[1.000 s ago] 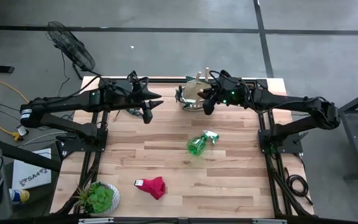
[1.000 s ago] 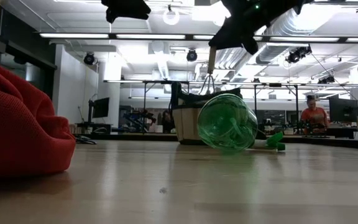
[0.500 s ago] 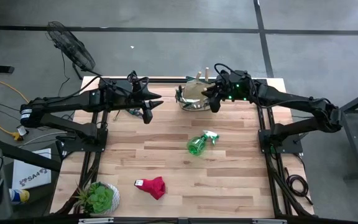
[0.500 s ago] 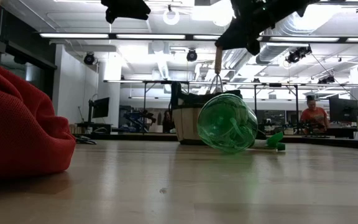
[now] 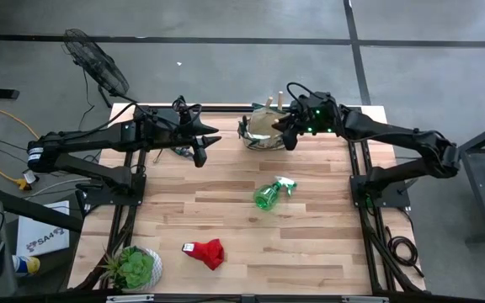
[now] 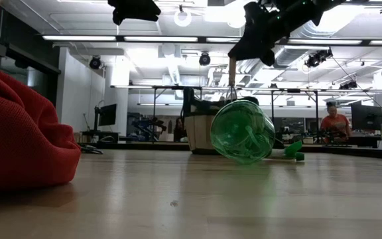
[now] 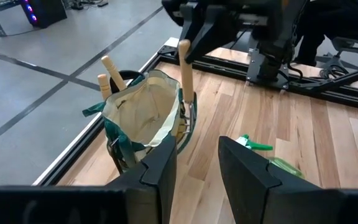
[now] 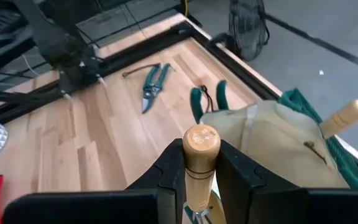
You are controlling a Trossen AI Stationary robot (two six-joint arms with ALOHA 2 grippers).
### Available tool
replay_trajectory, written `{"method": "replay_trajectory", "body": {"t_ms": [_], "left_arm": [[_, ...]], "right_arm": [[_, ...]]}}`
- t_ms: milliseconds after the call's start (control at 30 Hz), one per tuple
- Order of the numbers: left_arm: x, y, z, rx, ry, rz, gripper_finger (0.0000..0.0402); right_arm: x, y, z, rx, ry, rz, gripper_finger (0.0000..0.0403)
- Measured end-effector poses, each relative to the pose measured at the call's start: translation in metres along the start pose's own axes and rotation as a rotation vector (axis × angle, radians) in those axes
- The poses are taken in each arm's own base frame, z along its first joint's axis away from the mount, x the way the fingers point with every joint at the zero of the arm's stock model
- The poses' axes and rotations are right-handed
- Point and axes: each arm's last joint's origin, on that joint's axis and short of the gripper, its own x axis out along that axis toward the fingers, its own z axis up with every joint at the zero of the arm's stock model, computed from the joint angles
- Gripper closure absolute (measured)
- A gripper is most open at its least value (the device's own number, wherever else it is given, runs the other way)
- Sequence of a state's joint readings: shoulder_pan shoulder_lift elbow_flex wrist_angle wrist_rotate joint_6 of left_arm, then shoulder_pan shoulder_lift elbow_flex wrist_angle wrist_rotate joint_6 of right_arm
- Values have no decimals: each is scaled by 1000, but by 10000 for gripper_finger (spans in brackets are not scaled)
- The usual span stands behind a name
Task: Pick & Place Garden tools in Gardening bag
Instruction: Put the hand rake into the gardening bag
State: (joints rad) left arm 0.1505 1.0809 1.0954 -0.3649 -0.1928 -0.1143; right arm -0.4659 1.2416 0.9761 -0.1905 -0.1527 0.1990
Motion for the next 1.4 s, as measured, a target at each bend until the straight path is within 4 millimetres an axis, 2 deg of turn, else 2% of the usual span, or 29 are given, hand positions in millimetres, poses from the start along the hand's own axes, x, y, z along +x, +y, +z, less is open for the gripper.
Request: {"method": "replay_trajectory", "body": {"t_ms": [133, 467, 1067, 1400], "left_arm": [[0, 0, 0, 0, 0, 0, 286], [0, 0, 0, -6, 1, 2, 286], [0, 0, 0, -7, 3, 3, 286], [0, 0, 0, -21, 4, 3, 286]], "right_arm": [[7, -2, -3, 7, 17, -26, 348], [8, -6, -1, 9, -9, -72, 348], [24, -11, -8, 24, 32, -118, 348], [24, -13, -9, 129, 12, -202, 348]]}}
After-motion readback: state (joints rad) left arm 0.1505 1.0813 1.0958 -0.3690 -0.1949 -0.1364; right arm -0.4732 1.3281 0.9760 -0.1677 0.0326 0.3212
